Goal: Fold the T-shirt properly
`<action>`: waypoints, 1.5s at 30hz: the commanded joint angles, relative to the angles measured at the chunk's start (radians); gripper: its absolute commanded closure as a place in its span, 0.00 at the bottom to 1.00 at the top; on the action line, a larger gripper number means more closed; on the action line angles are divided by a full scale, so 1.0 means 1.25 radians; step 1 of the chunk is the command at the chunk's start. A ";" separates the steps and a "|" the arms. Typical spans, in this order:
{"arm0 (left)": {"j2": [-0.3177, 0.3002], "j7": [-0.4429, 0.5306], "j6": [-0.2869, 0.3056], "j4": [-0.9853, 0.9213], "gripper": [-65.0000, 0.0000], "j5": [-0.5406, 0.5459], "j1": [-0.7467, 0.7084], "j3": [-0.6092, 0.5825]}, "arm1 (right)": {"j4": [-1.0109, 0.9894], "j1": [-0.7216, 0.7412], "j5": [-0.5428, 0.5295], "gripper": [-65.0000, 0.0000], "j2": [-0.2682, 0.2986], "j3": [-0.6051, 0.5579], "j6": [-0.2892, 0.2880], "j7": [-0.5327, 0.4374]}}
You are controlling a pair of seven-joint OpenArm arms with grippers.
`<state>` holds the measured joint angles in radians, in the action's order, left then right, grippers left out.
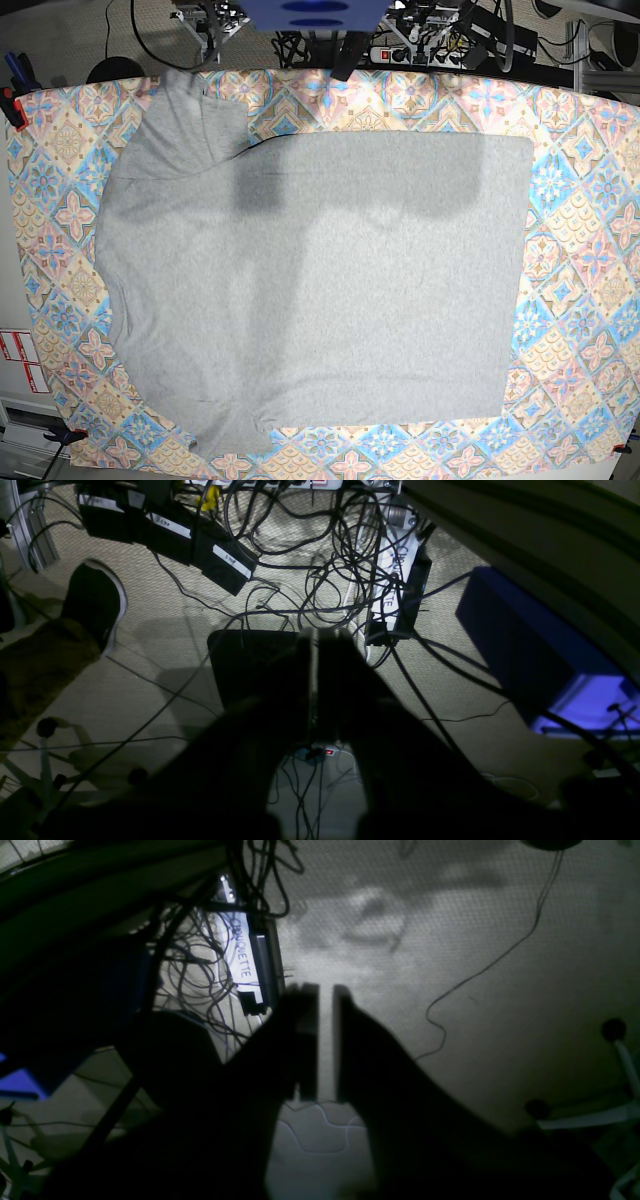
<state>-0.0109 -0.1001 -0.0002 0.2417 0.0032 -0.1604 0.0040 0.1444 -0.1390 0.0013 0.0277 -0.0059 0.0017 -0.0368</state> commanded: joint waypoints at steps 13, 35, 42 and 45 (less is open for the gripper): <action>0.002 0.001 -0.003 0.004 1.00 0.000 0.000 -0.001 | 0.002 -0.006 0.003 0.94 0.002 -0.001 0.000 -0.003; -0.047 0.000 -0.003 0.238 1.00 -0.007 -0.180 -0.003 | 0.230 -0.248 0.003 0.94 0.035 0.005 0.000 -0.006; -0.094 -0.002 -0.003 0.411 1.00 0.000 -0.303 -0.003 | 0.410 -0.368 -0.002 0.94 0.074 0.007 0.000 -0.006; -0.110 -0.002 -0.003 0.497 1.00 0.000 -0.356 -0.003 | 0.484 -0.417 -0.002 0.94 0.079 0.047 0.000 -0.006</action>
<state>-0.1425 -0.1177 -0.0029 0.8528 0.0029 -0.5987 0.0017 0.7502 -0.6403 0.0029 0.1135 0.0475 -0.0120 -0.0326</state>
